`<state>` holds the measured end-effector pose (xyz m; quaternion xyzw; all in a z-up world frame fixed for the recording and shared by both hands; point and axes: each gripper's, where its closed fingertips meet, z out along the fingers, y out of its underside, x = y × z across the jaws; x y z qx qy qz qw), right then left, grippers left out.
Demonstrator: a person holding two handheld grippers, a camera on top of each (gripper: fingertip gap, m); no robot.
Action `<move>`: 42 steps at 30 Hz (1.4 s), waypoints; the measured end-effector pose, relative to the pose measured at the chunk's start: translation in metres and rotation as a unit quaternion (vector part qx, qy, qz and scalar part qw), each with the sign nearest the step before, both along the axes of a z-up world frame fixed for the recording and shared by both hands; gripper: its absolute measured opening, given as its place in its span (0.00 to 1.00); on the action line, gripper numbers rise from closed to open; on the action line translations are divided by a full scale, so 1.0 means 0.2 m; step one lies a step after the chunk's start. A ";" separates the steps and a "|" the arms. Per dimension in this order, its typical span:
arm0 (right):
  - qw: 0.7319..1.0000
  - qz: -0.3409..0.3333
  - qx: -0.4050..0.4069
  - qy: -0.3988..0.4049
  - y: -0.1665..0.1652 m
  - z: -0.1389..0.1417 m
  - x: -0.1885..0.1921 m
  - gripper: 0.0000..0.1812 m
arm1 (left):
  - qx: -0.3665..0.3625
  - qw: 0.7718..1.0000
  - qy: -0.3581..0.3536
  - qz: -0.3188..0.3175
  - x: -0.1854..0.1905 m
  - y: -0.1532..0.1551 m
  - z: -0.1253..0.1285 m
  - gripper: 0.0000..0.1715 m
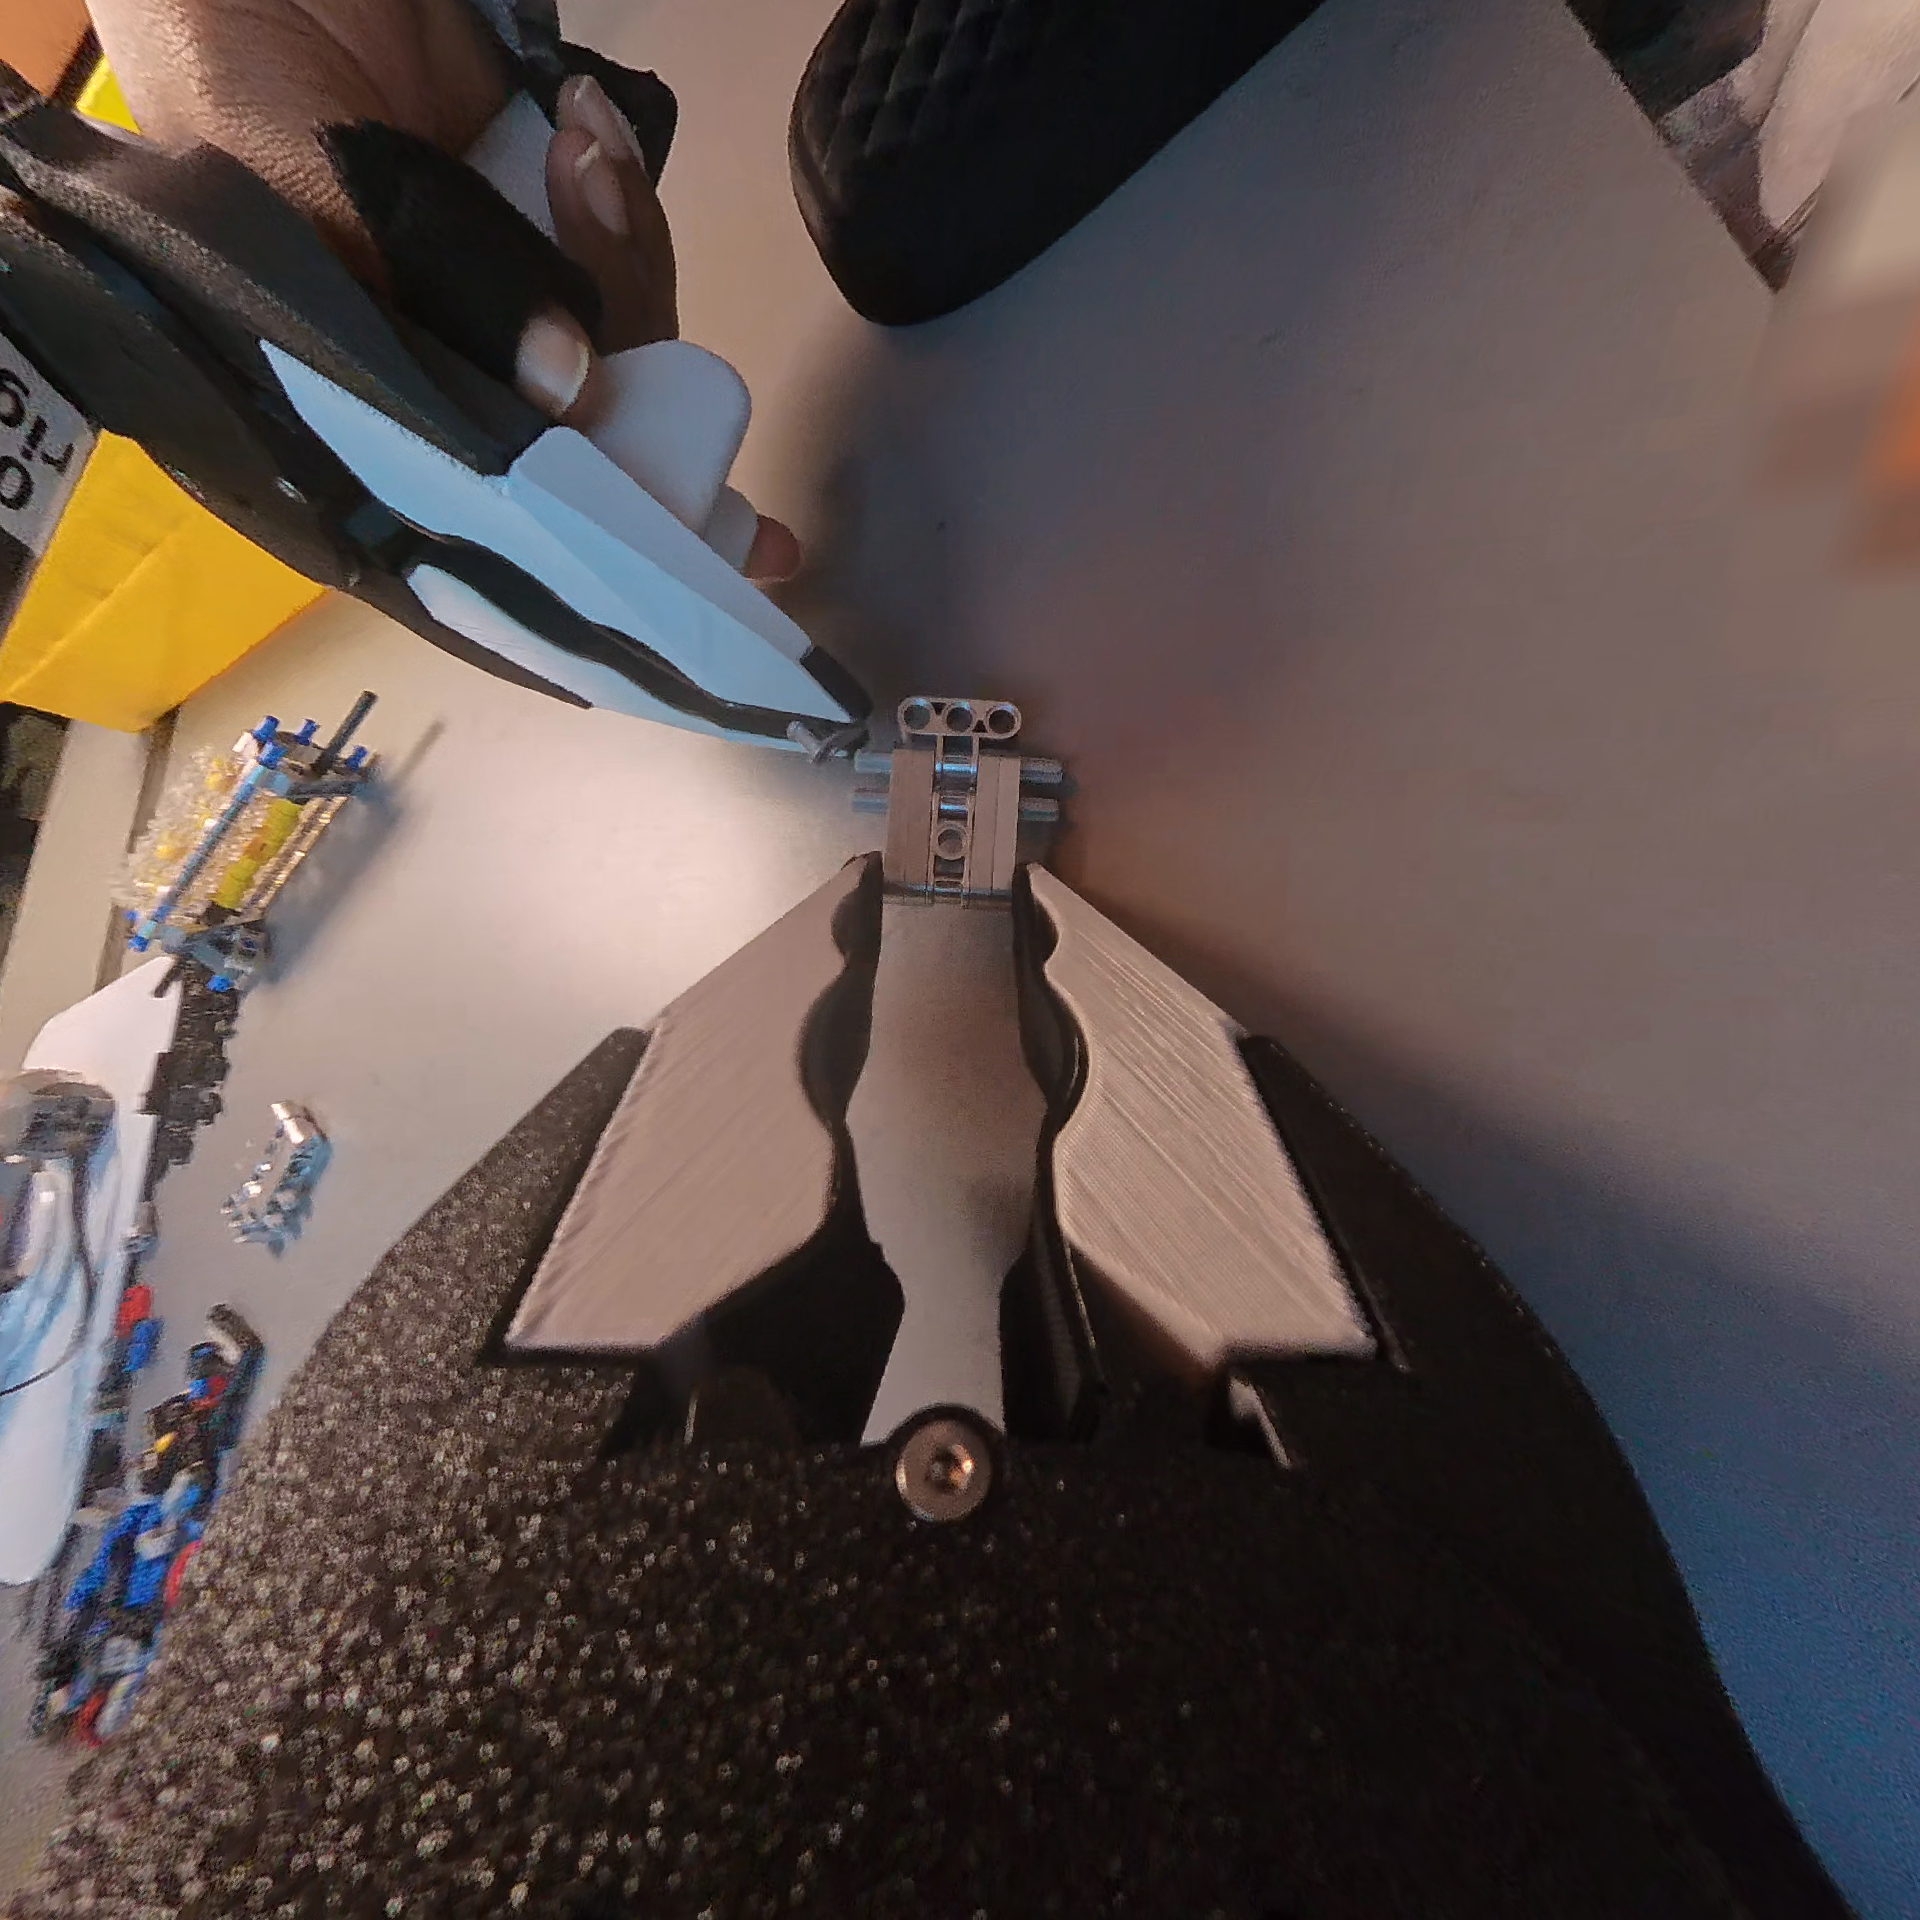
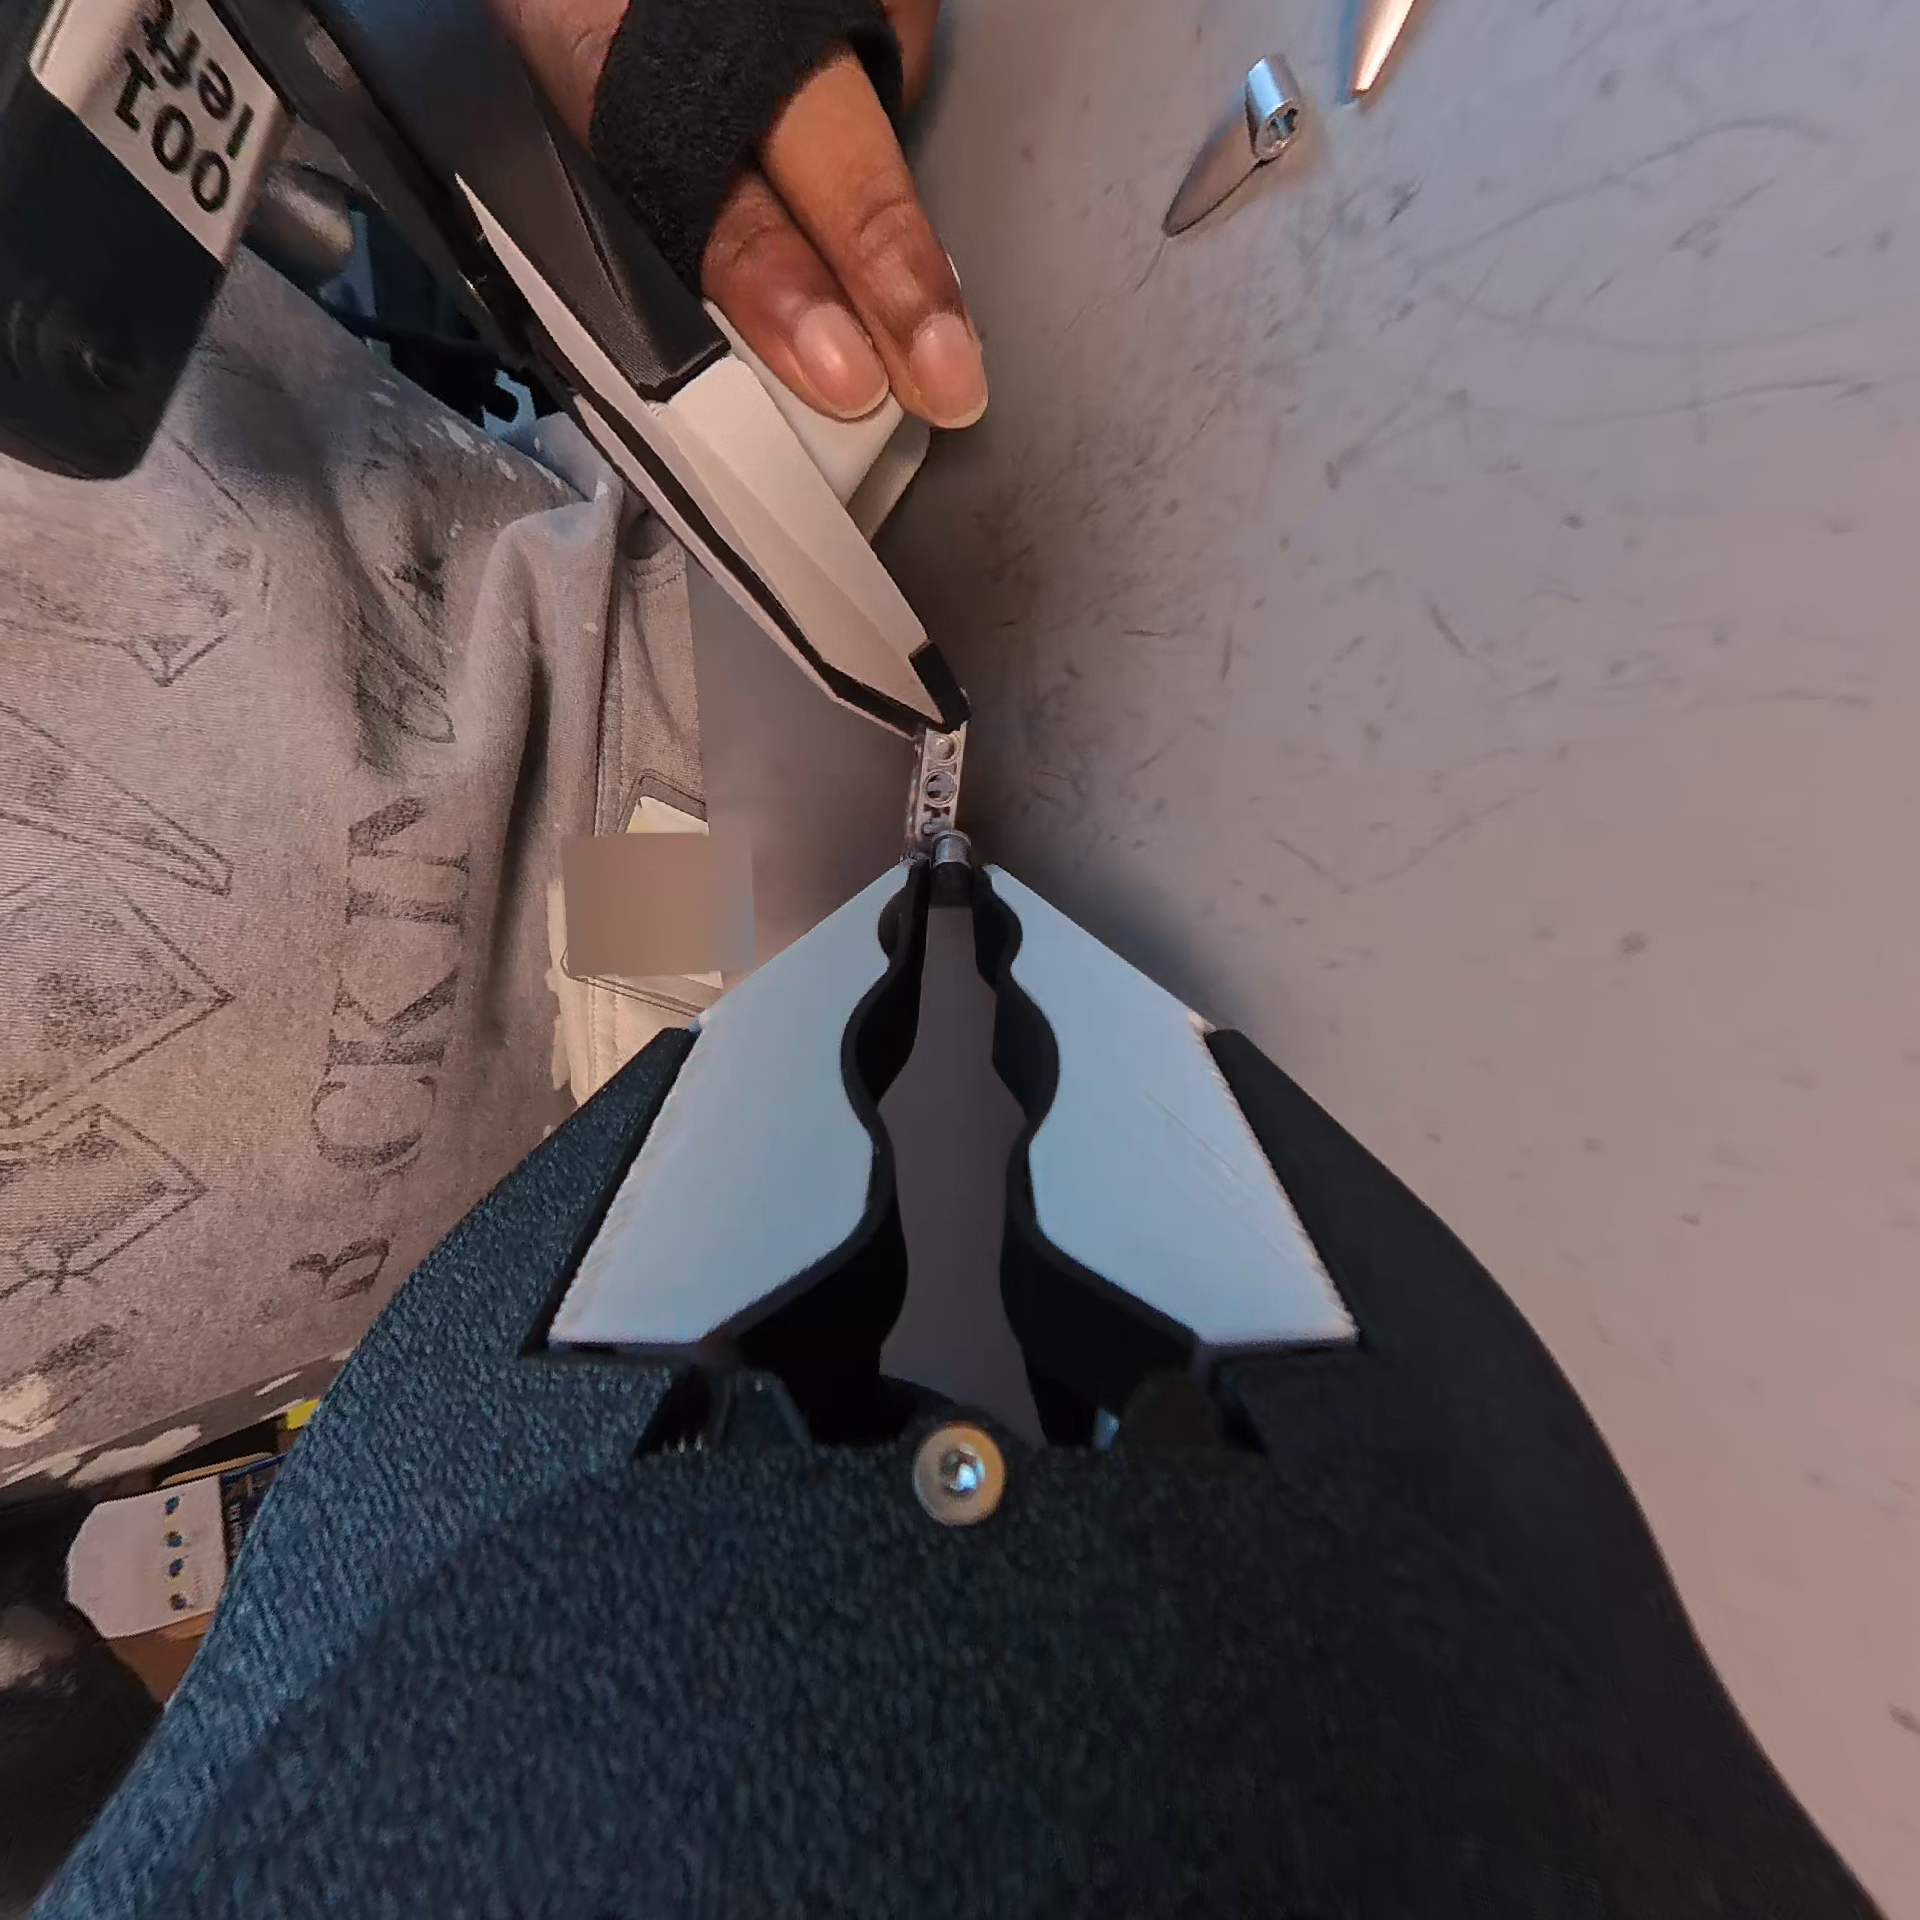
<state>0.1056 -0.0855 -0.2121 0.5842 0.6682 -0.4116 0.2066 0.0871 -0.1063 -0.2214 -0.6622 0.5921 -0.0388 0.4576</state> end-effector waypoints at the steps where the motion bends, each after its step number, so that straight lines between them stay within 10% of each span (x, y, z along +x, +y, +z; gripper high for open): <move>1: 1.000 0.001 0.000 -0.002 0.00 0.00 0.00 0.04 | -0.019 1.000 -0.014 -0.002 0.00 -0.01 0.00 0.14; 14: 0.998 0.029 0.039 0.035 -0.05 0.00 0.01 0.04 | -0.168 0.980 -0.102 0.029 -0.03 -0.05 0.01 0.14; 23: 0.976 0.044 0.141 0.161 -0.09 0.13 -0.10 0.04 | -0.285 0.892 -0.344 0.069 -0.02 0.02 0.29 0.08; 42: 0.928 0.034 0.307 0.210 -0.06 0.10 -0.13 0.04 | -0.275 0.897 -0.329 0.106 -0.04 0.05 0.25 0.05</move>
